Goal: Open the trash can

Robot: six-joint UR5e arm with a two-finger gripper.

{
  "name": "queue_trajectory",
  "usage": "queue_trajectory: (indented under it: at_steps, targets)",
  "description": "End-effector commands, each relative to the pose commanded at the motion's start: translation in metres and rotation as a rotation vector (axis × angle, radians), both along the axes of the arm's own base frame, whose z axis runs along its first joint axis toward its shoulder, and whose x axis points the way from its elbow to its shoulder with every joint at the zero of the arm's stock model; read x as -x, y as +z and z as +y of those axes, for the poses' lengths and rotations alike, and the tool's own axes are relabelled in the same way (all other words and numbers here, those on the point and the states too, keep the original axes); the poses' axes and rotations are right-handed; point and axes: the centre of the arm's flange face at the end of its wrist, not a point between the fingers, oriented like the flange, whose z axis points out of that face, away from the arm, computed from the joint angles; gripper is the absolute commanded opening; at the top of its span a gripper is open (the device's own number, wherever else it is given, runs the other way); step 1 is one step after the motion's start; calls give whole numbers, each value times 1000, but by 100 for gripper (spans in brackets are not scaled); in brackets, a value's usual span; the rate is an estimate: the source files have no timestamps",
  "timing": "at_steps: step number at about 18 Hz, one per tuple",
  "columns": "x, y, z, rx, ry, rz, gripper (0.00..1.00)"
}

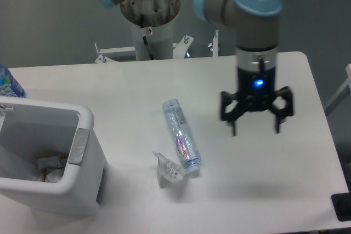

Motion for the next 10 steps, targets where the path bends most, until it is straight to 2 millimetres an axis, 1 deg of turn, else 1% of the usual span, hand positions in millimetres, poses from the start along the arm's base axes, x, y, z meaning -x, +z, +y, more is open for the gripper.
queue_trajectory:
  at_steps: [4,7,9,10]
  targets:
    - [7,-18,-1,51,-95,7,100]
    - [5,-30,-6,146,-223,44,100]
    - [3,-39,-11,211,-254,50,100]
    - [2,-41,-11,215,-256,46,100]
